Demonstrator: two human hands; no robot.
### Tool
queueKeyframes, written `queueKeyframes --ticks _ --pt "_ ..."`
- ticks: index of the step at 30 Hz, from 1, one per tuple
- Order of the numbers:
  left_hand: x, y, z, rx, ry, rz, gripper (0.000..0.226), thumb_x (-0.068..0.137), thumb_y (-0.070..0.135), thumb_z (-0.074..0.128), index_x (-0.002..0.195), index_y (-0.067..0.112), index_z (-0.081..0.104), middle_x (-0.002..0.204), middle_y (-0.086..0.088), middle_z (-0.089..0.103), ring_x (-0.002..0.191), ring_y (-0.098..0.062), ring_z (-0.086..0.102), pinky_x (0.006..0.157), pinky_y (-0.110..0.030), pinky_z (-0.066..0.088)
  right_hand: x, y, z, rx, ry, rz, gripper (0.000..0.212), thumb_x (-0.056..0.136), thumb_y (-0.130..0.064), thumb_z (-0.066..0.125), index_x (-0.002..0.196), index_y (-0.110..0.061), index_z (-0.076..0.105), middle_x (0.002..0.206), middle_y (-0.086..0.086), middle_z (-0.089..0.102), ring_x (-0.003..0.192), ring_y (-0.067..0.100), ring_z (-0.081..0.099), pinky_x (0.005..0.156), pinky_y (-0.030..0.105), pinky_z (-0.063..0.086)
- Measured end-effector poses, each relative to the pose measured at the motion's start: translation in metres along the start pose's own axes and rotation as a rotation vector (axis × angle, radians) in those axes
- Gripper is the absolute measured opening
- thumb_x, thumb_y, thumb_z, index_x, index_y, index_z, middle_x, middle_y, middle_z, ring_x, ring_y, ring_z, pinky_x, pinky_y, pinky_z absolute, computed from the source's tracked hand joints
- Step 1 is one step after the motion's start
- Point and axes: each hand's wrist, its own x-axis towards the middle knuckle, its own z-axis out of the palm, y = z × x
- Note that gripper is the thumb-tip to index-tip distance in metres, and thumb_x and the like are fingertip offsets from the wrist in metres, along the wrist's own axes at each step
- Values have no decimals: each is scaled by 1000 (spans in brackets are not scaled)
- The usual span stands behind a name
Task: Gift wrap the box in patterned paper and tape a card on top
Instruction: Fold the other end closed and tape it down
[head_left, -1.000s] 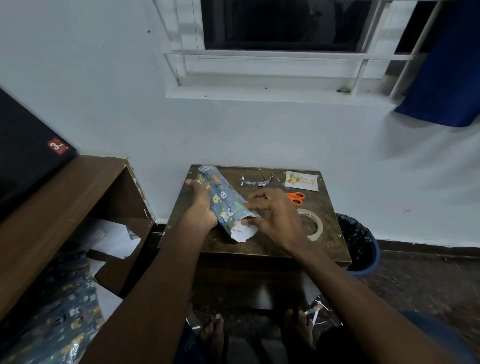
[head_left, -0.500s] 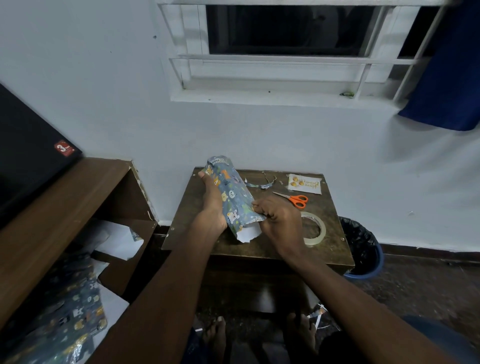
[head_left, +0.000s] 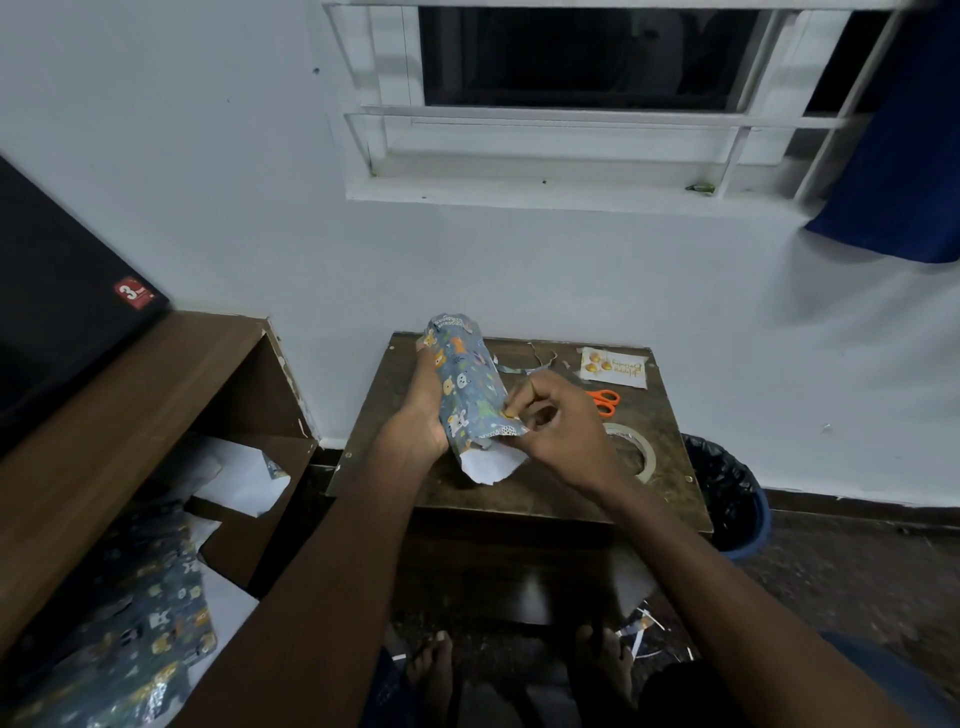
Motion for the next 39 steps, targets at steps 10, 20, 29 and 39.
queueKeyframes --ticks 10,20,29,39 --pt "-16 5 6 66 353 -114 97 92 88 38 145 10 61 132 -22 68 94 -37 72 79 -48 61 4 -11 -20 404 -173 425 54 86 -35 83 136 -24 66 137 2 67 125 26 67 110 55 51" --pt "-25 -6 39 636 397 187 42 112 40 48 112 7 73 126 -24 72 86 -28 78 75 -39 64 -1 -11 -2 309 6 241 91 89 -7 81 159 -42 34 138 -5 66 122 15 68 100 47 59" --pt "-49 -22 50 975 50 656 70 104 67 36 145 13 54 131 5 70 125 -14 66 102 -28 52 -7 -2 -2 -138 184 -147 81 90 -5 78 151 -22 28 143 -8 48 127 16 59 96 45 57" --pt "-51 -13 43 1270 113 684 54 98 39 73 143 17 54 125 10 73 115 -3 70 93 -19 54 -10 -11 -8 40 146 -39 68 93 -14 79 145 -19 35 140 -1 60 128 13 62 103 39 55"
